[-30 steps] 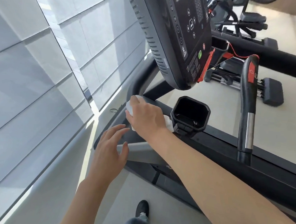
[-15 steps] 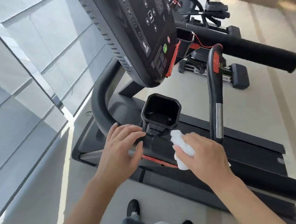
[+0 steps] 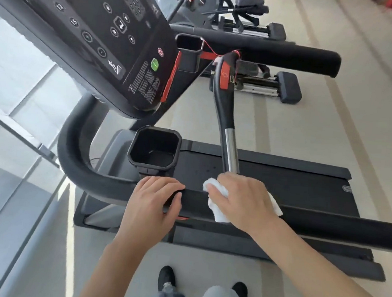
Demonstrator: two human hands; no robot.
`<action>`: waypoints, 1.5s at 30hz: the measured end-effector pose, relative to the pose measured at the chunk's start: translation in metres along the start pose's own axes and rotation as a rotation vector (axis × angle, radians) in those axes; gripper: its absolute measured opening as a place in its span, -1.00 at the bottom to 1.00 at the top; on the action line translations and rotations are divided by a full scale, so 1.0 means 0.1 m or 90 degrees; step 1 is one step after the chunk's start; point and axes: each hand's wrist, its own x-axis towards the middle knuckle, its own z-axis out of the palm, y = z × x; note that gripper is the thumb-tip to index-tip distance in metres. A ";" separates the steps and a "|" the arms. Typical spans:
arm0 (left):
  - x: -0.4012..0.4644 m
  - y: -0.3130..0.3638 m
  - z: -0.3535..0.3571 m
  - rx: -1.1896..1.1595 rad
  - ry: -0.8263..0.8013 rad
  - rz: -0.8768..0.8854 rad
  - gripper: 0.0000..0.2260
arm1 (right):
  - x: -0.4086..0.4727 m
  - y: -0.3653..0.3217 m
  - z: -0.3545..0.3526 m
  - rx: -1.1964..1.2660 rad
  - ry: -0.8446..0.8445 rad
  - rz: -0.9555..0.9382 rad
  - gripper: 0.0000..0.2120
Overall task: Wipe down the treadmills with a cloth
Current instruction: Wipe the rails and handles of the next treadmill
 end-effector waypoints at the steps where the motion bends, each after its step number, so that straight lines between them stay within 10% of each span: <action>1: 0.00 0.03 0.00 0.004 -0.002 -0.017 -0.78 | 0.07 -0.02 0.01 -0.007 -0.037 -0.002 -0.54; 13: 0.14 1.10 0.58 0.018 -0.077 -0.066 -0.74 | -0.24 0.78 -0.26 0.099 -0.054 -0.039 -0.63; 22: 0.52 2.36 1.64 -0.032 -0.222 0.057 -0.78 | -1.06 2.47 -0.67 0.045 0.132 0.062 -0.57; 28: 0.76 3.01 2.13 -0.049 -0.334 0.136 -0.73 | -1.52 3.30 -0.98 0.080 0.189 0.215 -0.58; 32: 0.91 3.33 2.38 -0.013 -0.398 0.192 -0.67 | -1.84 3.84 -0.89 0.404 0.212 0.492 -0.55; 38: 1.01 3.47 2.52 -0.020 -0.445 0.140 -0.66 | -2.06 3.76 -0.54 0.558 0.392 0.684 -0.57; 45: 1.03 3.48 2.54 -0.023 -0.449 0.126 -0.65 | -1.94 3.49 -0.62 0.460 0.525 0.598 -0.78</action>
